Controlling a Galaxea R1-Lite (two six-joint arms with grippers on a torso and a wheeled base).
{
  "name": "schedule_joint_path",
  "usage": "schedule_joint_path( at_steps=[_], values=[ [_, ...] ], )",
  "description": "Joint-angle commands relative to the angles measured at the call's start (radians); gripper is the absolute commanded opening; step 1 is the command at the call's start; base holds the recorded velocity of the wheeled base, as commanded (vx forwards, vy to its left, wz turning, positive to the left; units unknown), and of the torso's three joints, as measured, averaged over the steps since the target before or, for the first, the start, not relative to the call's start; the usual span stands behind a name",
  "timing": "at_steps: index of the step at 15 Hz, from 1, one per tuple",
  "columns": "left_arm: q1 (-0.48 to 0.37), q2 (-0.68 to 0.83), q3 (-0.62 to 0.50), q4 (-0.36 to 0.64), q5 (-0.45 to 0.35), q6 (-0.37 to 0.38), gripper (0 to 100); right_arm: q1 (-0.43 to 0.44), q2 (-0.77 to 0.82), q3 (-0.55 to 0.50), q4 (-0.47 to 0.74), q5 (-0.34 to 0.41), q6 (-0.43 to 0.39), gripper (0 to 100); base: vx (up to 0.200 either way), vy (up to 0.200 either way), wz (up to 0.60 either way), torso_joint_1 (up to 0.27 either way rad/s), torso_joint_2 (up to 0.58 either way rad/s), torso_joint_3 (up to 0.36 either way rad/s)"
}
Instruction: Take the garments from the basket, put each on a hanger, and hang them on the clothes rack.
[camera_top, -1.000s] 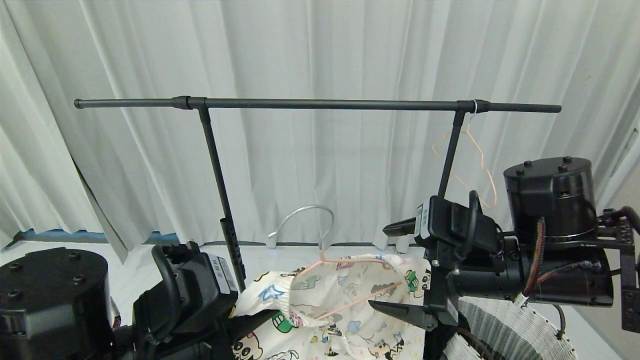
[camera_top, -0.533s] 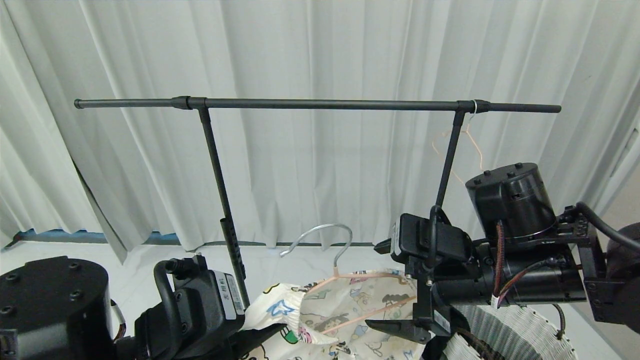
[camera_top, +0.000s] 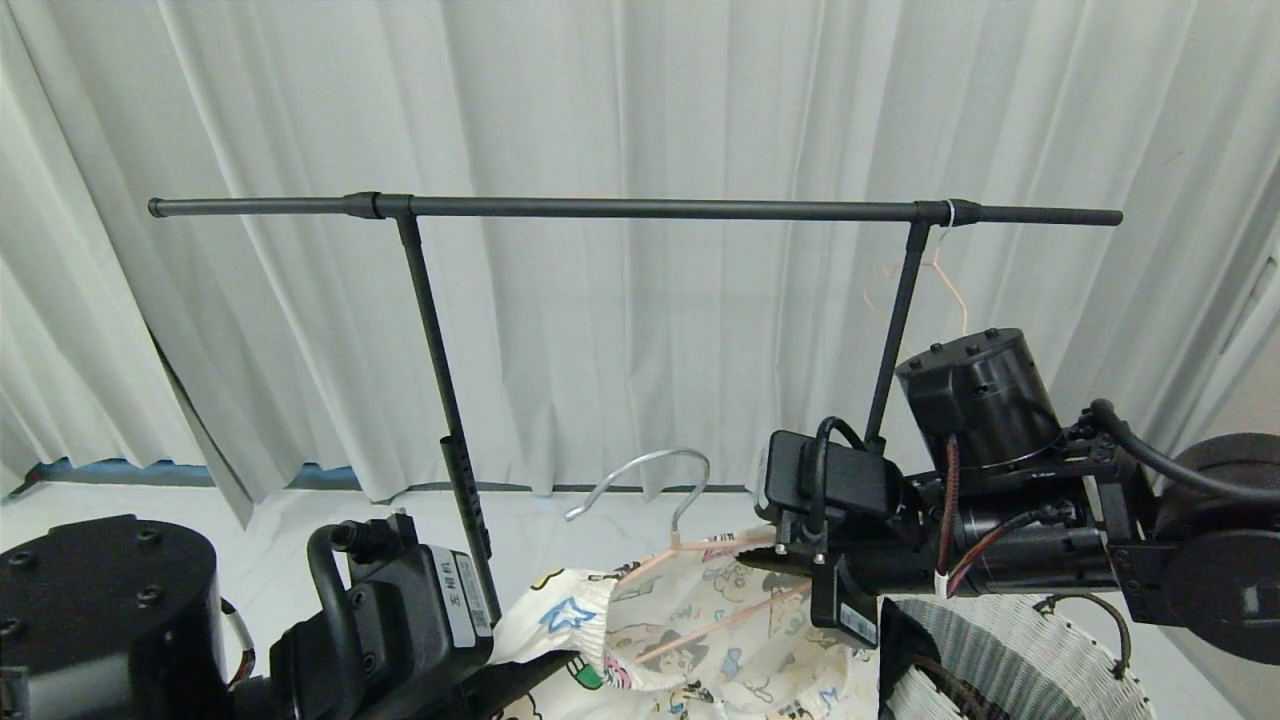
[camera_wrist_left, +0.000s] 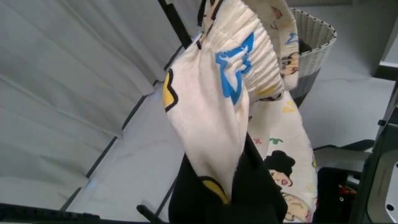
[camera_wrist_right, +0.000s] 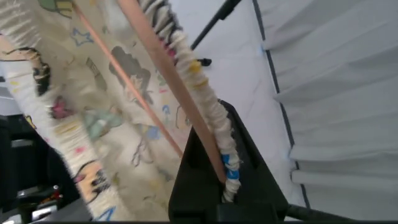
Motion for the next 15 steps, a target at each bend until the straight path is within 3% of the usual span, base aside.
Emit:
schedule_joint_path(
  at_steps=[1, 6, 7, 12, 15],
  values=[
    [0.0, -0.002, 0.001, 0.0, 0.0, 0.0, 0, 0.0, 0.005, 0.002, -0.036, -0.017, -0.001, 0, 0.0, 0.0, 0.0, 0.0, 0.0, 0.0],
    [0.003, 0.006, -0.002, -0.002, 0.009, -0.015, 0, 0.0, 0.002, 0.037, -0.248, -0.043, -0.058, 0, 0.0, 0.0, 0.0, 0.0, 0.0, 0.0],
    [0.004, 0.006, 0.0, -0.005, 0.009, -0.021, 100, 0.0, 0.001, 0.052, -0.283, -0.045, -0.067, 0, 0.0, 0.0, 0.0, 0.0, 0.0, 0.0],
    [0.049, -0.003, 0.007, -0.005, 0.084, -0.032, 100, -0.011, -0.006, 0.12, -0.476, -0.091, -0.07, 0, 0.0, 0.0, 0.0, 0.0, 0.0, 0.0],
    [0.148, -0.04, 0.018, -0.005, 0.084, -0.03, 100, -0.074, -0.003, 0.121, -0.539, -0.097, -0.068, 0, 0.0, 0.0, 0.0, 0.0, 0.0, 0.0]
  ],
)
